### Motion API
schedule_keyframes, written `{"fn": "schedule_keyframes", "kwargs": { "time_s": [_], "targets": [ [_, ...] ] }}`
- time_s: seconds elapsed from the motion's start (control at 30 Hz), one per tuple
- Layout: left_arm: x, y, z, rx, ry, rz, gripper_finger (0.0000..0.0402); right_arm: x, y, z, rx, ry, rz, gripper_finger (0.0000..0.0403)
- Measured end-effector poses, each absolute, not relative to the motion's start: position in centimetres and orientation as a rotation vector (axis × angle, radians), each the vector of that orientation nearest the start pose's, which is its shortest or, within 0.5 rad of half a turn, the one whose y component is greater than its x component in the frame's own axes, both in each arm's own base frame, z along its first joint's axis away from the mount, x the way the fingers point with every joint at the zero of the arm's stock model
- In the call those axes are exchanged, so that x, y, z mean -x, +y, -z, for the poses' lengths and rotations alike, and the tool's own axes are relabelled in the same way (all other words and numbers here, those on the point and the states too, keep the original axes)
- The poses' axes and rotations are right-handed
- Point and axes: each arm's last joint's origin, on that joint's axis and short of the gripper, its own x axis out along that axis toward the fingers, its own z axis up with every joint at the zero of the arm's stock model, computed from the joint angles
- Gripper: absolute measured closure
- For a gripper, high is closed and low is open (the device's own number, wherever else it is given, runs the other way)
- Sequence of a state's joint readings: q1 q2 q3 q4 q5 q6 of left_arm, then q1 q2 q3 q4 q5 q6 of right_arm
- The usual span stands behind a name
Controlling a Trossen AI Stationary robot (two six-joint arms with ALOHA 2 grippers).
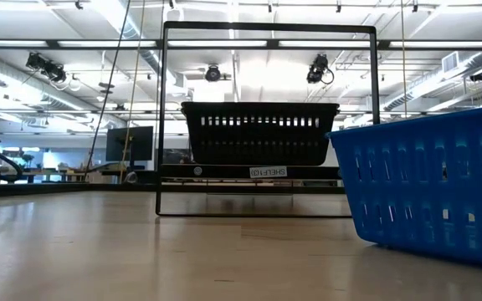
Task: Stack baskets on shelf by color
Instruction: Stack the black bin on the black bins on the shelf
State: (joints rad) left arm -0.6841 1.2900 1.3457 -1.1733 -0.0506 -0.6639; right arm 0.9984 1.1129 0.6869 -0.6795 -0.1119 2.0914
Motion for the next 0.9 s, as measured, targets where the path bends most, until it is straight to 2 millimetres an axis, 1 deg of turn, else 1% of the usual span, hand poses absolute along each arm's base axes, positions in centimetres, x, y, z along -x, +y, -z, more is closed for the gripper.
{"fn": "schedule_keyframes", "kwargs": {
  "time_s": [0.07, 0.13, 0.2, 0.4, 0.5, 0.63, 0.77, 0.9],
  "targets": [
    [-18.0, -14.3, -34.4, 0.18, 1.156, 0.146, 0.0269, -10.5, 17.0, -20.5, -1.204, 1.494, 0.449, 0.0179],
    [-18.0, -14.3, -34.4, 0.183, 1.141, 0.117, 0.0269, -10.6, 17.4, -19.8, -1.17, 1.553, 0.483, 0.0185],
    [-18.1, -14.3, -34.5, 0.191, 1.125, 0.109, 0.0269, -10.9, 18.0, -19.3, -1.171, 1.572, 0.473, 0.0192],
    [-18.3, -14.5, -34.6, 0.206, 1.1, 0.123, 0.0269, -13.3, 19.5, -18.5, -1.324, 1.448, 0.426, 0.0205],
    [-18.1, -14.8, -34.6, 0.17, 1.106, 0.167, 0.0269, -14.2, 19.9, -17.8, -1.336, 1.443, 0.447, 0.0206],
    [-17.9, -15.0, -34.6, 0.119, 1.109, 0.212, 0.0269, -15.1, 20.3, -16.8, -1.292, 1.453, 0.475, 0.0206],
    [-17.8, -15.0, -34.6, 0.093, 1.11, 0.224, 0.0269, -15.3, 20.3, -15.0, -1.227, 1.512, 0.569, 0.0207],
    [-17.8, -15.0, -34.6, 0.089, 1.11, 0.225, 0.0269, -15.5, 20.4, -13.7, -1.147, 1.539, 0.576, 0.021]
  ]
}}
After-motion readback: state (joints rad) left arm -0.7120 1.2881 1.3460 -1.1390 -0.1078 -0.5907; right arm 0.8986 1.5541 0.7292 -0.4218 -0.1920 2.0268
